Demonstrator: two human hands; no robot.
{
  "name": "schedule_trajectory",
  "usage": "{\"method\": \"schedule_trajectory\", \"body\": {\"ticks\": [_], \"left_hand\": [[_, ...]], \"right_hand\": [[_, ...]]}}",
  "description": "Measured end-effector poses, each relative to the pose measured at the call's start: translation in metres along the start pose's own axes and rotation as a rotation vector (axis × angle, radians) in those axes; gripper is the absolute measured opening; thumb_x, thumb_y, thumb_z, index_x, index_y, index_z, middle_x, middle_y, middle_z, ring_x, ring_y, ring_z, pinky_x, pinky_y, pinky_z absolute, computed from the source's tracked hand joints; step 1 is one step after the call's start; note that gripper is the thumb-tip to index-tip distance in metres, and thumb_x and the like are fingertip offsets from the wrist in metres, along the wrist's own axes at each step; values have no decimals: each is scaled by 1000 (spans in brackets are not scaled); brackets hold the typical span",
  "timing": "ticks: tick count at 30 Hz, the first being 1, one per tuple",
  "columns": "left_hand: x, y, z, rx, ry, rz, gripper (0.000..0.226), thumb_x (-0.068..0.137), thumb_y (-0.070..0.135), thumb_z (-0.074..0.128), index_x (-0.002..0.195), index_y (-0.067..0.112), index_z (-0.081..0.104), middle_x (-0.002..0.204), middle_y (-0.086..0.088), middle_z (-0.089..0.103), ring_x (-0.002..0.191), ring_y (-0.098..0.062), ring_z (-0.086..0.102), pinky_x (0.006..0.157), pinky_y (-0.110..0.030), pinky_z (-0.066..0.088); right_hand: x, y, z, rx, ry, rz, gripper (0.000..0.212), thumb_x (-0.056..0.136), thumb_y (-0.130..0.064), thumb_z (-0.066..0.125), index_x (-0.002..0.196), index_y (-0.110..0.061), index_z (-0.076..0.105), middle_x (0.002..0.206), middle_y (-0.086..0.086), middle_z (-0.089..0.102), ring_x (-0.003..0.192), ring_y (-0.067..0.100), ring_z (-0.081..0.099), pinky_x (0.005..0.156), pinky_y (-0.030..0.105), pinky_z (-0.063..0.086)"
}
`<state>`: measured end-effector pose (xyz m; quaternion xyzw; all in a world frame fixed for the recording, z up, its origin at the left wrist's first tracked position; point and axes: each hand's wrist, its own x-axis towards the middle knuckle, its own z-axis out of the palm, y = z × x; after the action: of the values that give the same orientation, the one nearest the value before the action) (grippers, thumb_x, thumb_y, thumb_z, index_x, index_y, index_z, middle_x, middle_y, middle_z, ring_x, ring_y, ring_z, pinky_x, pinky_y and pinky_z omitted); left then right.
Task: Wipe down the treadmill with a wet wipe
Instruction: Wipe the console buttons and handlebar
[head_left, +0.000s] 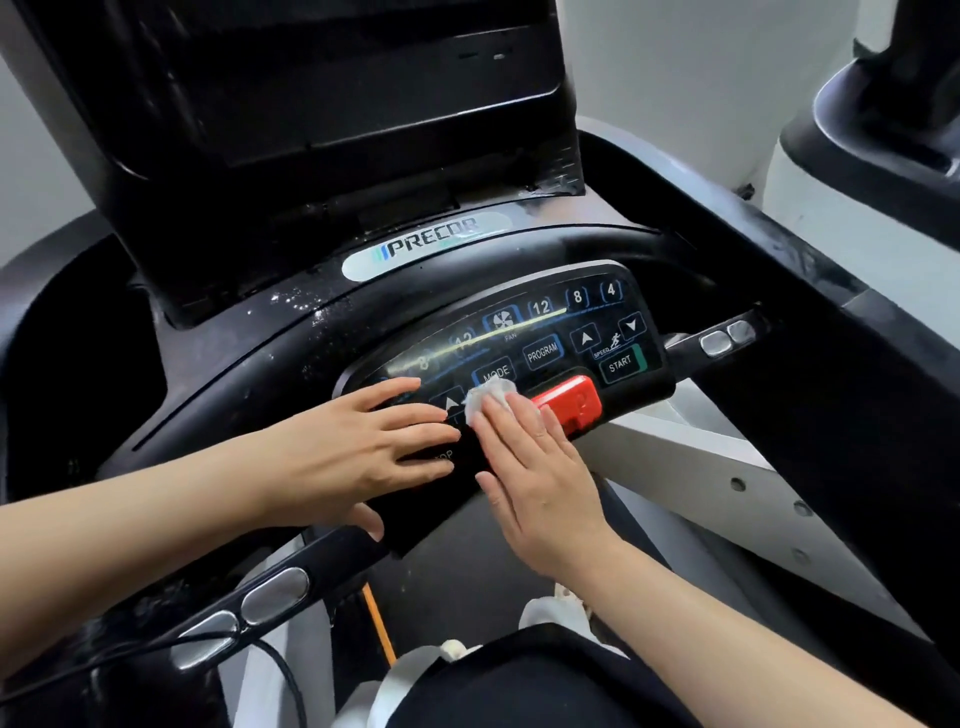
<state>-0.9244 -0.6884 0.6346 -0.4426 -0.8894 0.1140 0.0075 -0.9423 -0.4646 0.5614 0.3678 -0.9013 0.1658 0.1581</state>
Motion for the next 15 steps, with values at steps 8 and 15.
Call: {"method": "schedule_trajectory", "body": {"ticks": [8,15], "left_hand": [[-17,-6,3,30,113,-32,72,60,55,80,118,16,64,128,-7,58,122,-23,41,113,-40,10],[-27,-9,5,56,177,-197,77,58,58,80,120,17,60,131,-10,56,122,-25,40,111,-42,17]], "right_hand": [[16,18,-19,-194,-159,-80,57,103,-38,14,131,-12,56,139,4,51,128,19,49,111,46,22],[29,-8,-13,-123,-195,212,67,92,-45,21,144,-5,35,151,12,31,140,28,29,116,44,17]]}}
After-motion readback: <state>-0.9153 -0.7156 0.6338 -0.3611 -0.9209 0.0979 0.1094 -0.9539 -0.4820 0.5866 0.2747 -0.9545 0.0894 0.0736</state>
